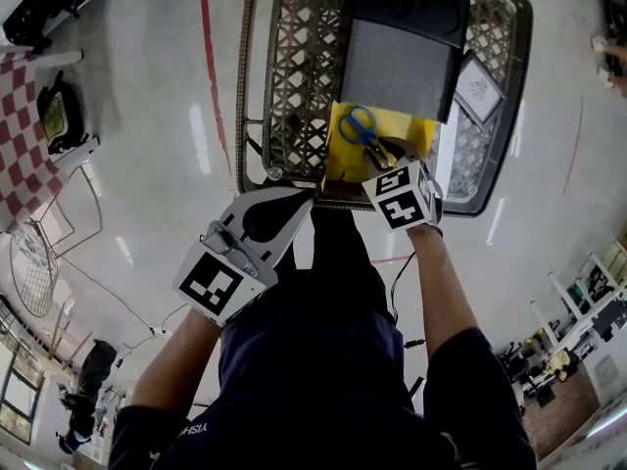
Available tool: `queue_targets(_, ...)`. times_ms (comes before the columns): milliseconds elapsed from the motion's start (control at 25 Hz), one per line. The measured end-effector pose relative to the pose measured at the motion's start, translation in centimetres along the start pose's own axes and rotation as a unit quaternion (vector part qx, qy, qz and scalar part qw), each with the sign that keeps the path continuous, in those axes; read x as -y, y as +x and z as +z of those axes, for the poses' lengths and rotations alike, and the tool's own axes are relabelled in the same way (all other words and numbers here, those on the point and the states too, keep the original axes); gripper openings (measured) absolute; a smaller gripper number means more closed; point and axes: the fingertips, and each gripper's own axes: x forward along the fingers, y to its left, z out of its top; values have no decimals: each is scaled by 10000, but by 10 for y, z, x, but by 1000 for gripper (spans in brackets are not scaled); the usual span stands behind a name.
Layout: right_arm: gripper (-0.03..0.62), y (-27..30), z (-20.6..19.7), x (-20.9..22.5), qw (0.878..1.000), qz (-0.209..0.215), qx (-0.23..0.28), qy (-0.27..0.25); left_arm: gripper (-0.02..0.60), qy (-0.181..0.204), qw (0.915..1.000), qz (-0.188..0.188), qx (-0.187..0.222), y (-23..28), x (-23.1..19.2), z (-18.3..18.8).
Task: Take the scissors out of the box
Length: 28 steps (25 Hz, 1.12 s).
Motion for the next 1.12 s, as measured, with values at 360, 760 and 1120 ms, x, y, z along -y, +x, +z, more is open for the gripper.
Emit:
queue_targets(360,100,2,-1,-3,9987,-294,-132,-398,25,8,10000,-15,-51,-1,0,-3)
queue_targets(760,79,2,-1,-7,9986,-327,-60,-411,25,125,9999,-39,-65,-3,7,0)
queue_targets(1120,79,-11,0,-7,9992,-284,150,-223,25,244,9997,-68,-58,-2,19,7)
